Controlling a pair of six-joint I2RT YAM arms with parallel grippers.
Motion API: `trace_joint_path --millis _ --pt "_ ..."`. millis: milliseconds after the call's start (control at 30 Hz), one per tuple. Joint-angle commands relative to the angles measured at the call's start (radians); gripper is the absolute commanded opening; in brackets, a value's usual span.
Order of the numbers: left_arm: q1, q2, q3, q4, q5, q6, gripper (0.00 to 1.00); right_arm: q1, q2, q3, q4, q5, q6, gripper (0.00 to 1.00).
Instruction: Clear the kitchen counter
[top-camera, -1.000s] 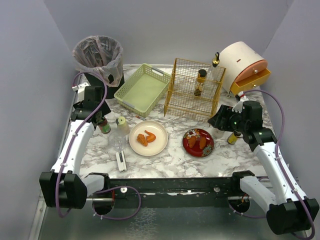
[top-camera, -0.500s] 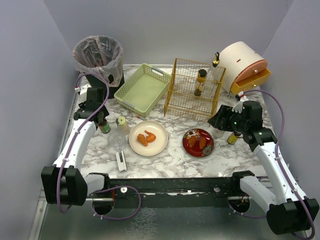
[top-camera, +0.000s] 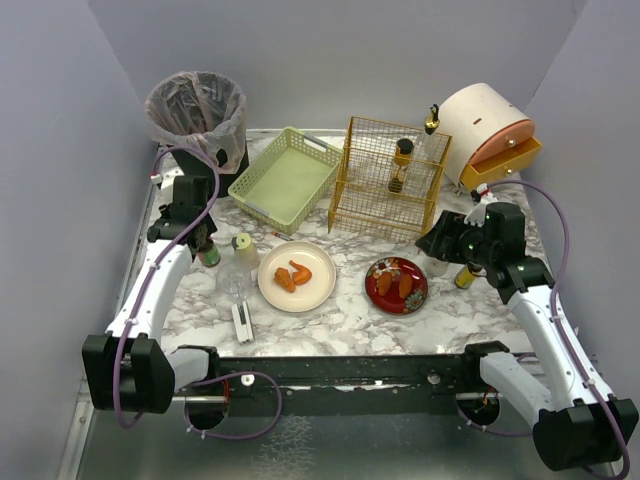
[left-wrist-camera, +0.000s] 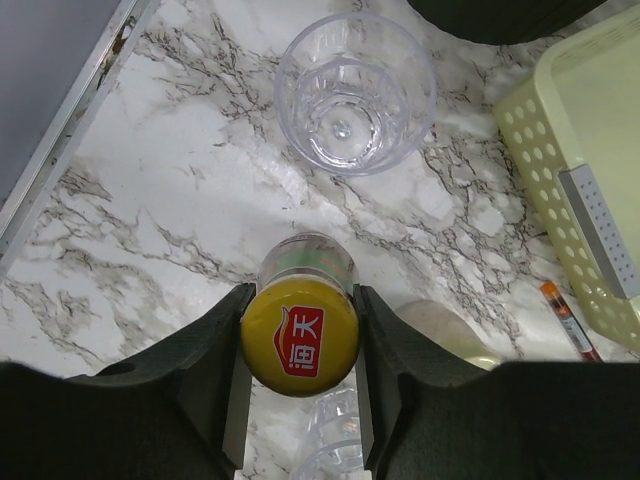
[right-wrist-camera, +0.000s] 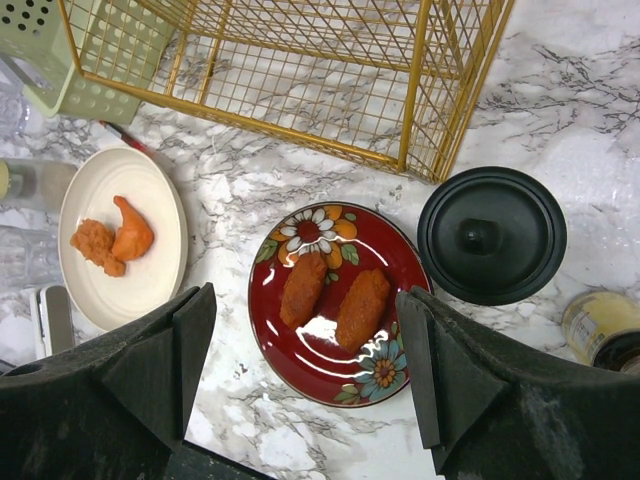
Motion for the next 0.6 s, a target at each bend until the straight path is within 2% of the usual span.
trace_joint_path --millis 0,67,333,567 --pt "0.007 -0.074 0.012 0.014 0.028 0.048 0.05 -0.004 -0.019 -0.012 0.007 -0.004 -0.013 0.79" --pt "0.007 -0.093 0.026 0.008 0.043 0.065 0.00 -0.004 -0.020 -0.010 0.004 -0.005 -0.015 0.79" --pt "0.008 -0.156 0.118 -0.050 0.019 0.094 0.00 -0.004 -0.034 0.010 -0.013 0.012 -0.020 0.79" --pt "0.006 -0.153 0.258 -0.087 0.129 0.137 0.00 -0.005 -0.064 0.057 -0.062 0.087 -0.035 0.79"
